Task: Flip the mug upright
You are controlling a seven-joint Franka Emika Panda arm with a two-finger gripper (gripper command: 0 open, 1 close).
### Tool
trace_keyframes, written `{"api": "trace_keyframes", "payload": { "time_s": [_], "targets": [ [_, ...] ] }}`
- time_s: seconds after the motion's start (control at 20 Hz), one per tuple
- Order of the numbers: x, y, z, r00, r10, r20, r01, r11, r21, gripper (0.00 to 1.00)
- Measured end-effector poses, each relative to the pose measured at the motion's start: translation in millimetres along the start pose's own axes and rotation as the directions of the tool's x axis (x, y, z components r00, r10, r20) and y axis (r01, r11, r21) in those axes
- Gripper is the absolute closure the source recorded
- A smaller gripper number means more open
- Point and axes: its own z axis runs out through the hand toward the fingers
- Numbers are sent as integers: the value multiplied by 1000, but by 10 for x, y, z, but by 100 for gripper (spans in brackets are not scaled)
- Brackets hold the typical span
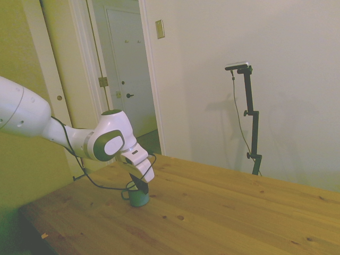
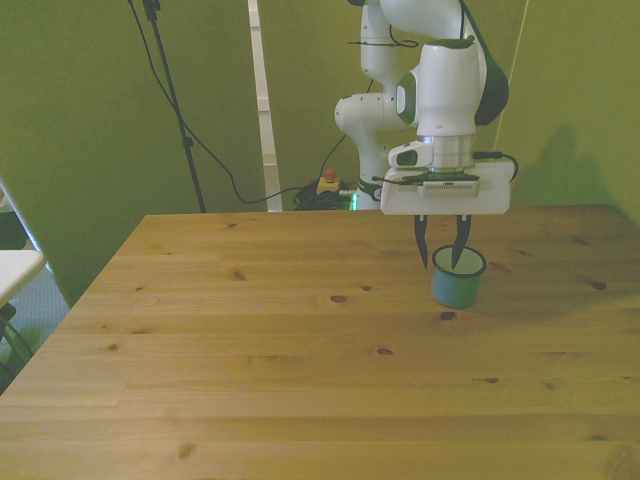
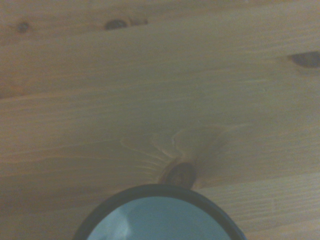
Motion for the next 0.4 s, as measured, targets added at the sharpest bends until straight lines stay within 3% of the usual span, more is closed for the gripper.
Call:
{"api": "trace_keyframes", "payload": {
  "time_s": [0.4],
  "targets": [
    [-579,24,-794,994,-79,-70,83,995,50,0]
  ]
}}
